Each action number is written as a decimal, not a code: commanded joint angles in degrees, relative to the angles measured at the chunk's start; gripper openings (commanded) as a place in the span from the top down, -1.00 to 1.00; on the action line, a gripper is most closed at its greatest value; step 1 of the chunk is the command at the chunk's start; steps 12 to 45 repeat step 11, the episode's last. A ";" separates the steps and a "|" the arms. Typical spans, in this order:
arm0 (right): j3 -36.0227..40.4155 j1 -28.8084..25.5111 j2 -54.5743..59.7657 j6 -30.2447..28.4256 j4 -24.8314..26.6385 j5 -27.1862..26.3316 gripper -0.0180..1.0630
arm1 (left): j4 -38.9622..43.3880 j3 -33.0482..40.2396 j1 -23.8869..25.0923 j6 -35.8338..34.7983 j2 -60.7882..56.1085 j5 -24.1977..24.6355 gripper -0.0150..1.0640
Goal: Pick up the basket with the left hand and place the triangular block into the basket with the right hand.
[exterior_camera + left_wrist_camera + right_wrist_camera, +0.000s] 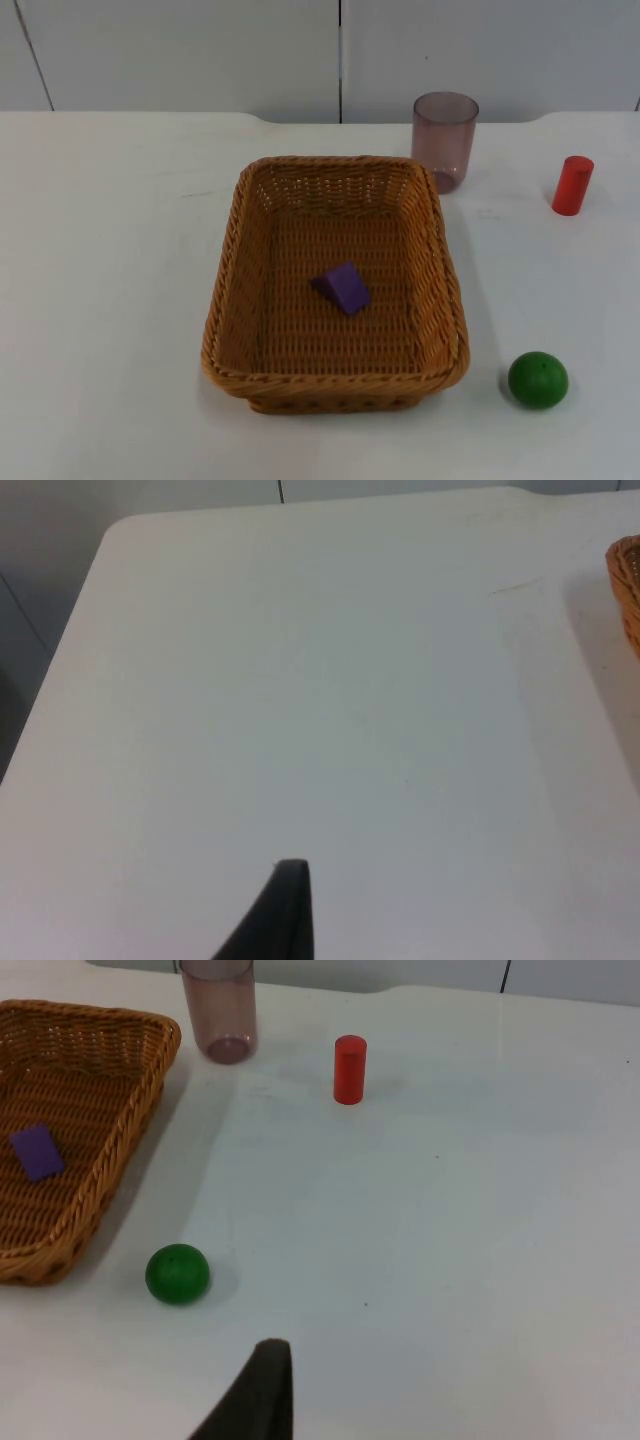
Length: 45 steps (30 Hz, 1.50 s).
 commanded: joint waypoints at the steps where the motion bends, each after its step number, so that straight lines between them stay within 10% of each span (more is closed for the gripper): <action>1: -0.01 0.01 -0.12 0.04 -0.31 -0.72 -0.97 | -0.01 0.23 -0.38 -0.49 -0.20 -0.68 -0.97; 45: -0.01 0.01 -0.12 4.96 -2.58 -0.72 -0.97 | -0.01 0.23 -0.38 -0.49 -0.20 -0.68 -0.97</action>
